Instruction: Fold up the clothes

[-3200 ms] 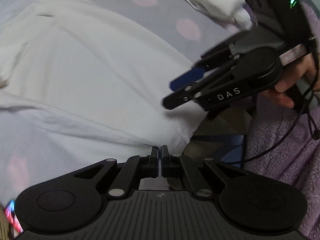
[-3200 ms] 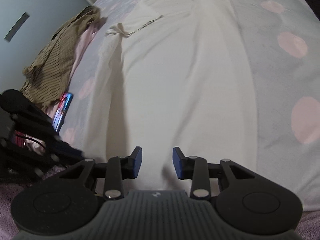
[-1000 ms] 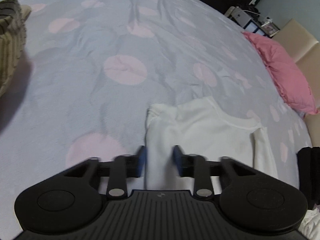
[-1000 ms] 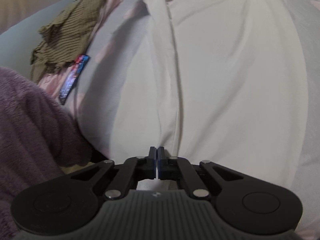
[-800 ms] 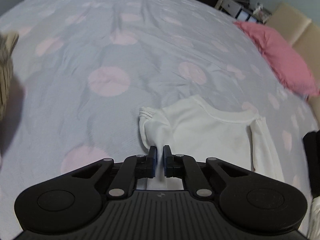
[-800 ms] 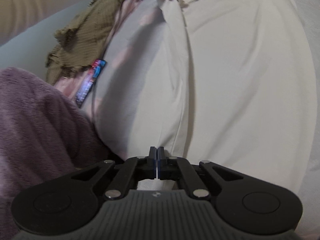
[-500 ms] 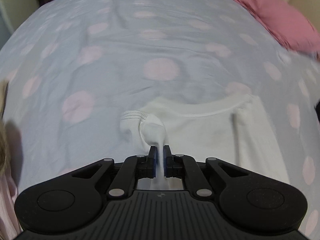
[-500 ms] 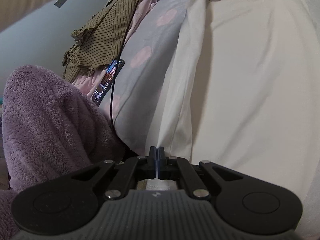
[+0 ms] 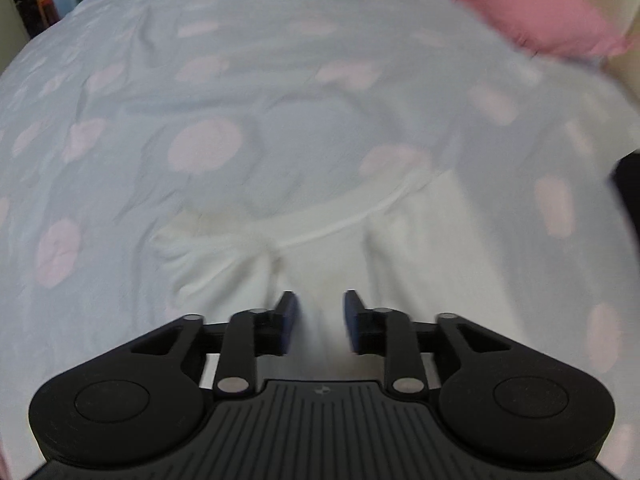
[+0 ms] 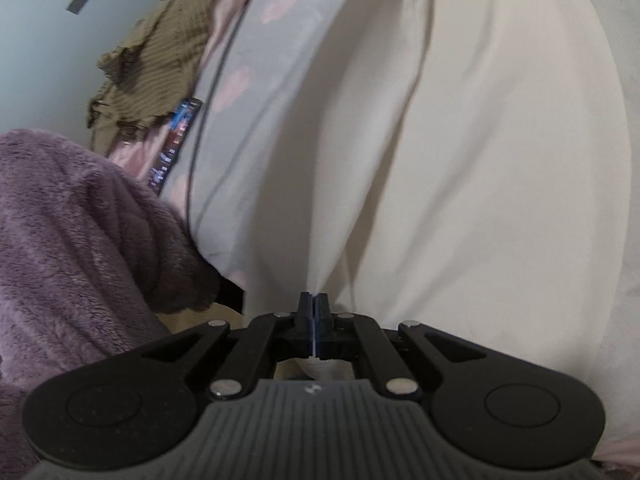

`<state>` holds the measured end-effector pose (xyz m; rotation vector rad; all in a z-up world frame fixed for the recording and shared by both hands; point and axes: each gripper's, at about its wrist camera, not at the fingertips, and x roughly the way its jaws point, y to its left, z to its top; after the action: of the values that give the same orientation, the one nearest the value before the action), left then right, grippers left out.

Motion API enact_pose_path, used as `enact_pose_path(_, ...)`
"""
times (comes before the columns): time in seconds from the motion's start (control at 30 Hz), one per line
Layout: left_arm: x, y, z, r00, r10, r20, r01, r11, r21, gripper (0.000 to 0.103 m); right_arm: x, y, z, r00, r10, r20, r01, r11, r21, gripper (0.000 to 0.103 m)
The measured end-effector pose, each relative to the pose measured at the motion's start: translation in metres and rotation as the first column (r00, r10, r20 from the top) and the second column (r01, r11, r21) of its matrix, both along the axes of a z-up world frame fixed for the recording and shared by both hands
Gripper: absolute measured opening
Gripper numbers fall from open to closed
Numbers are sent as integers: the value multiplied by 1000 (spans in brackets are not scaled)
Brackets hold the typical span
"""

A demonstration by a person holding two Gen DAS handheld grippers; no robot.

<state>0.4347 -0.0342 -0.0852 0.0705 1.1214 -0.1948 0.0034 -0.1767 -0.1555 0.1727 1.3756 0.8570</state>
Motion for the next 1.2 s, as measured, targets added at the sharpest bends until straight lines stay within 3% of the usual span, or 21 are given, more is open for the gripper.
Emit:
enact_pose_path(0.07,-7,4,15,999,-9,37,10,1000,-27,40,1,-2,-1,1000,-8,-3,8,1000,-14,6)
enact_pose_path(0.2,-33,20,39,996,-31,85,34,999,-40,41,4,-8,9,998,-40,58,42,999,-31,7)
enact_pose_path(0.5,-121,78,57,997,-7,78,10,999,-48,41,28,-25,40,975,-117,187,137,985,-100,9)
enact_pose_path(0.6,-152,99,60,998,12,63,-9,999,-47,41,44,-29,58,966,-130,223,160,980,-120,28)
enact_pose_path(0.63,-162,106,61,998,18,58,-16,999,-46,41,51,-28,63,964,-130,232,161,979,-123,29)
enact_pose_path(0.87,-217,138,48,998,61,-9,-62,996,-69,42,117,-10,92,938,-94,332,155,975,-160,29)
enact_pose_path(1.2,-230,129,13,998,-59,-6,57,986,-157,41,224,25,68,915,-276,295,299,954,-35,29)
